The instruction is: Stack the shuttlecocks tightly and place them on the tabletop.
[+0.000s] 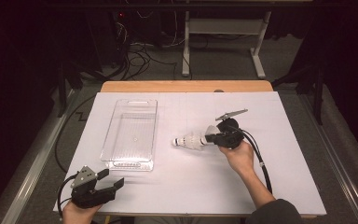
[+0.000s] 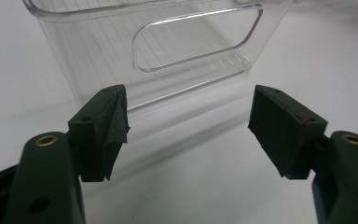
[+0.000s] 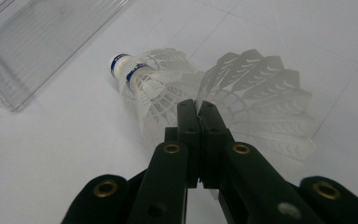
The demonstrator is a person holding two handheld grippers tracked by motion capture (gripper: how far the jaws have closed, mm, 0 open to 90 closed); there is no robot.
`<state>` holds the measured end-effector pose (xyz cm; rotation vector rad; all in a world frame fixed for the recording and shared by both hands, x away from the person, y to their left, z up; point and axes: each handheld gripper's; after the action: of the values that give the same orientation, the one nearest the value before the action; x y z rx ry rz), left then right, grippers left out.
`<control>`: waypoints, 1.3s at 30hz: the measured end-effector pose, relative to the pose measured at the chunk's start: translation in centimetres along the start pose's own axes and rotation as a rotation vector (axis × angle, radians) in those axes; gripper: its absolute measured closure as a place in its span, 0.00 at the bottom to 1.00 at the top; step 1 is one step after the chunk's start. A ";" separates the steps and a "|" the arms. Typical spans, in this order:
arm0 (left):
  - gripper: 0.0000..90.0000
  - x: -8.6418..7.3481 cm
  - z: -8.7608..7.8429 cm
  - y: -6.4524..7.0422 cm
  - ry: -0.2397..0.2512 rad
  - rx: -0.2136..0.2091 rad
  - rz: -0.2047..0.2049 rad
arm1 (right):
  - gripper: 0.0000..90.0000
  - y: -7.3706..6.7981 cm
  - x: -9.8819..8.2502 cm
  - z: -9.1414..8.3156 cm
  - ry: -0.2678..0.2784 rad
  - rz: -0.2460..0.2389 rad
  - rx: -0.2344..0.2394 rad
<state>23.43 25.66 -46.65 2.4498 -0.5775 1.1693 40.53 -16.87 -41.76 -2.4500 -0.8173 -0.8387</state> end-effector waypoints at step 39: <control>0.33 0.0 0.0 0.0 -0.004 0.000 -0.001 | 0.98 -0.2 0.1 1.4 -0.030 0.010 0.021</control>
<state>23.49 25.67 -46.67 2.4522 -0.5779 1.1645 41.02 -15.97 -42.69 -2.4524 -0.8192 -0.7877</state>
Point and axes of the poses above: each handheld gripper's, and its own axes: z roughly forward along the jaws, x roughly out of its top, y roughly to its right, and after that the axes turned 1 degree about x, right-handed
